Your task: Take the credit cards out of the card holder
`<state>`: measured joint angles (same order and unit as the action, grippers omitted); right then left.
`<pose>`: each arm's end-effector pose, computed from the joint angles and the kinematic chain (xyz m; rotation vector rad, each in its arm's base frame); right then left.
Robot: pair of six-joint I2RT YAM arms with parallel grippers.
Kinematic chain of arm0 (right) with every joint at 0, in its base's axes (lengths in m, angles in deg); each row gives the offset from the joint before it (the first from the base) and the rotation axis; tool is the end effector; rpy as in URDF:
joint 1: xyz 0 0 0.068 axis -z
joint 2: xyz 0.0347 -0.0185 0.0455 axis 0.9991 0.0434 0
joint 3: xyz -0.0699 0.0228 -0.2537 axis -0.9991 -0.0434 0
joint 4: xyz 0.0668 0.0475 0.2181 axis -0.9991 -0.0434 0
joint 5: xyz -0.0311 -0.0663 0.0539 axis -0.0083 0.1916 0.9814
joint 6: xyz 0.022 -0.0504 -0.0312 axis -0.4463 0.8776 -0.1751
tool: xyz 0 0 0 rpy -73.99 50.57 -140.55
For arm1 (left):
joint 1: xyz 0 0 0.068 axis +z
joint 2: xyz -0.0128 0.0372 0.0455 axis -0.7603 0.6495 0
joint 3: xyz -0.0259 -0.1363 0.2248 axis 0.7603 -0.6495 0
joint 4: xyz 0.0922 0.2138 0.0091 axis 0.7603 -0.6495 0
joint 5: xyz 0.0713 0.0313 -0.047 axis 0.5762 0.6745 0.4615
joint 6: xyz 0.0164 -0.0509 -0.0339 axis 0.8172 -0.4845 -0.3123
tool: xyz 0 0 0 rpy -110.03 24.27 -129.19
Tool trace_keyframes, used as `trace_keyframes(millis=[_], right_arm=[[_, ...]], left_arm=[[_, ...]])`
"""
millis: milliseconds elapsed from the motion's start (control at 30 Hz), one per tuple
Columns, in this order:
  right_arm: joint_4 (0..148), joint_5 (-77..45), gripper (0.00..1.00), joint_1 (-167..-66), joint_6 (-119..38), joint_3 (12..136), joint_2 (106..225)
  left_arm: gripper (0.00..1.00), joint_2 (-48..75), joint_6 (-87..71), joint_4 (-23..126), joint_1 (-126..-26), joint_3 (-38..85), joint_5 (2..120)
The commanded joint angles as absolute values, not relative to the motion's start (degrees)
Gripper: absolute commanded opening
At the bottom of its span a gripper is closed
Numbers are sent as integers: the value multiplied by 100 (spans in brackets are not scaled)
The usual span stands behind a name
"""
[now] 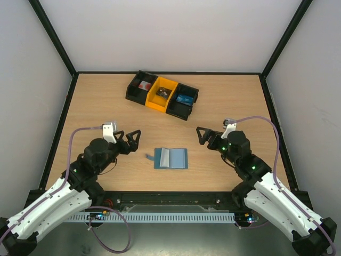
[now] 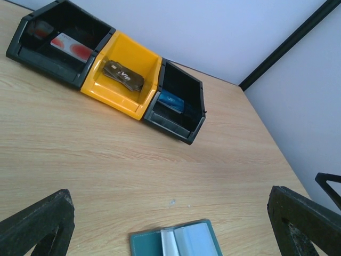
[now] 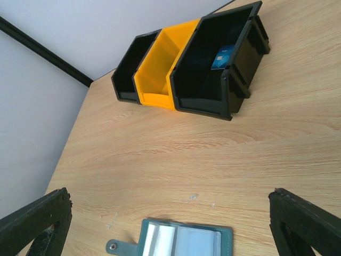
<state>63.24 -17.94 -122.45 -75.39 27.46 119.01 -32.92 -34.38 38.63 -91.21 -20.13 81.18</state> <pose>0.1174 0.0881 0.2615 0.0380 1.9998 0.9958 0.1044 -0.0798 0.2714 -0.0928 1.8327 -0.8173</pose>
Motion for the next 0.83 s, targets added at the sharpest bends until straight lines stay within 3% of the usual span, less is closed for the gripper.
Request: trace_keyframes(millis=[0, 800], right_arm=[[6386, -1608, 98, -12249, -7634, 2679, 11843], [6411, -1642, 98, -12249, -7587, 2633, 11823]], left_arm=[[100, -3334, -3534, 4114, -9080, -2130, 8215], [100, -3250, -3551, 3997, -9080, -1838, 8152]])
